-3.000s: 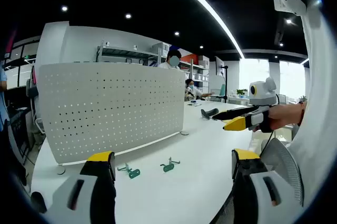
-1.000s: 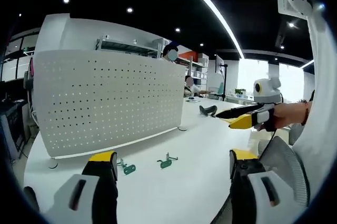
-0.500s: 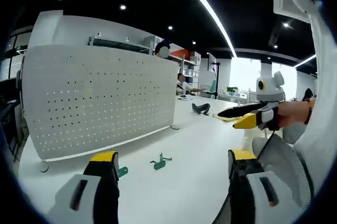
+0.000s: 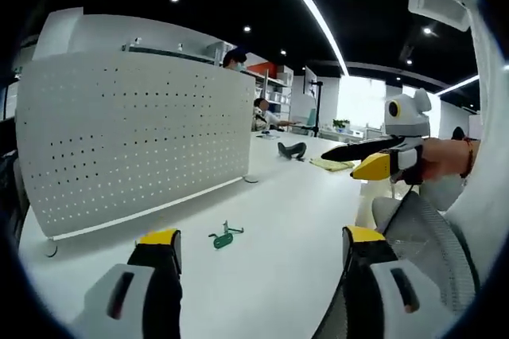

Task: Insert the hook assembly into the mounting plate slot until the hook locks in place.

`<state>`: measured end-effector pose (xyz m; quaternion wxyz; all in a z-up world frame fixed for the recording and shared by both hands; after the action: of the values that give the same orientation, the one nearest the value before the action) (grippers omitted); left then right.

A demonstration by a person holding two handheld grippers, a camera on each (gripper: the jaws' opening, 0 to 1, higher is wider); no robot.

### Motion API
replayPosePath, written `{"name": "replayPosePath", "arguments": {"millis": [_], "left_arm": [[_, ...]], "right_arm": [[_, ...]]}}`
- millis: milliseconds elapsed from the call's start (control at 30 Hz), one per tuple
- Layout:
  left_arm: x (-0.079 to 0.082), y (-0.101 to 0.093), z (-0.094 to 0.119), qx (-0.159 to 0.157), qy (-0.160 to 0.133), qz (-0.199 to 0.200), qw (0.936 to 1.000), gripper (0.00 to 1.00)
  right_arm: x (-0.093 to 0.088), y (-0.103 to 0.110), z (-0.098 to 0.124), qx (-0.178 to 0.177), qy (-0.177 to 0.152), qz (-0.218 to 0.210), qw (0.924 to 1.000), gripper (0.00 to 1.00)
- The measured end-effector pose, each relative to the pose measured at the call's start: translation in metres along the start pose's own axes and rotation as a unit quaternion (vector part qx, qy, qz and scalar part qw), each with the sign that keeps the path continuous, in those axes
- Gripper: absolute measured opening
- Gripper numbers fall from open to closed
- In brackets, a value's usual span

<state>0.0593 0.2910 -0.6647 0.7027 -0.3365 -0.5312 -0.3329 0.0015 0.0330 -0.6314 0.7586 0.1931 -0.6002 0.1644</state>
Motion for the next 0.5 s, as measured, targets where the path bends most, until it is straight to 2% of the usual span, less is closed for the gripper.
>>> {"name": "replayPosePath", "arguments": {"millis": [233, 500], "left_arm": [[0.0, 0.004, -0.008, 0.002, 0.007, 0.003, 1.0, 0.79], [-0.007, 0.011, -0.015, 0.025, 0.017, 0.017, 0.9994, 0.77]], "right_arm": [[-0.002, -0.004, 0.001, -0.004, 0.005, -0.003, 1.0, 0.7], [-0.007, -0.006, -0.002, -0.007, 0.016, -0.006, 0.9998, 0.7]]}}
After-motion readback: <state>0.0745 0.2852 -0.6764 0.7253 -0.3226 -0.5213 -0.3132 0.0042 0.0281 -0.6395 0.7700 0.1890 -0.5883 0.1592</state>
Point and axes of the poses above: the point that each gripper's makers call its tool centre point, and the gripper's own axes: z roughly backward along the fingers, y roughly to its left, x roughly out of its top, the point moved 10 cm from there along z, roughly backward along the fingers, and after that the axes turned 2 degrees about -y, right-handed, at the moved point
